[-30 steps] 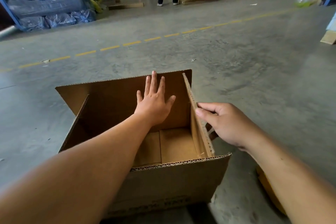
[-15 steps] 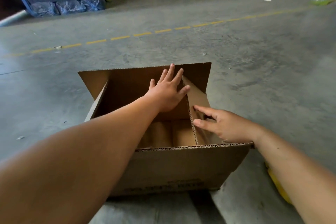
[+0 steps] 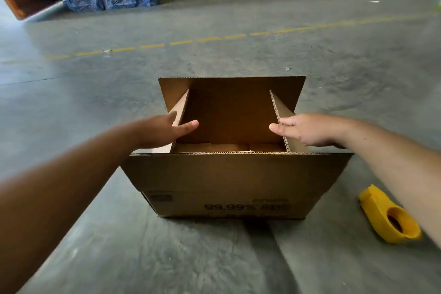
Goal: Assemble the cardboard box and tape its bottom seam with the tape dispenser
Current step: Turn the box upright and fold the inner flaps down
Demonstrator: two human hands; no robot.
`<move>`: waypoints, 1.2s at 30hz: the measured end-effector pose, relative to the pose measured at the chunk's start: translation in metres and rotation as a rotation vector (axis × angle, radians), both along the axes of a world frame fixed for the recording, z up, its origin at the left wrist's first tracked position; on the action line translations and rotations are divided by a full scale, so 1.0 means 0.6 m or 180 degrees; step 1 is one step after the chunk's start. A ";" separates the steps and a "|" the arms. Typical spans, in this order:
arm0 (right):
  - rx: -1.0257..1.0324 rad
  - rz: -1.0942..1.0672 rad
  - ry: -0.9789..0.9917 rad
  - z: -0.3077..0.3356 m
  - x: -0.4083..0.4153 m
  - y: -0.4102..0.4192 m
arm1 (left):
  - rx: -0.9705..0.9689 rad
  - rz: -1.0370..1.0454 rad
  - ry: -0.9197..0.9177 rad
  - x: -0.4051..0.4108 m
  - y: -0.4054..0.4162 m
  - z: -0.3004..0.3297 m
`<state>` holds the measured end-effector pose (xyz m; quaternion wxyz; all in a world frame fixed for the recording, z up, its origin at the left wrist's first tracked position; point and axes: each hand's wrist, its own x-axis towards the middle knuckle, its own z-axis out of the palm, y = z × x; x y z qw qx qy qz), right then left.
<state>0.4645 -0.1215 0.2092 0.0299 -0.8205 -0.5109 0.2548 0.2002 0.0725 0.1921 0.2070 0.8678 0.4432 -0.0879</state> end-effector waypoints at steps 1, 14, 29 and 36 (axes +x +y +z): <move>-0.0061 0.0040 -0.0027 -0.002 -0.012 0.006 | -0.0201 0.0047 0.0105 -0.006 -0.007 -0.003; -0.0463 0.0323 -0.0278 -0.032 0.028 0.055 | -0.0753 -0.0648 -0.0178 -0.018 0.087 -0.029; -0.0035 0.1328 -0.0482 -0.160 0.147 0.102 | -0.0318 -0.1113 -0.0958 -0.008 0.237 -0.198; 0.0097 0.1181 -0.0851 -0.240 0.146 0.116 | 0.0516 -0.1488 -0.0335 0.007 0.240 -0.236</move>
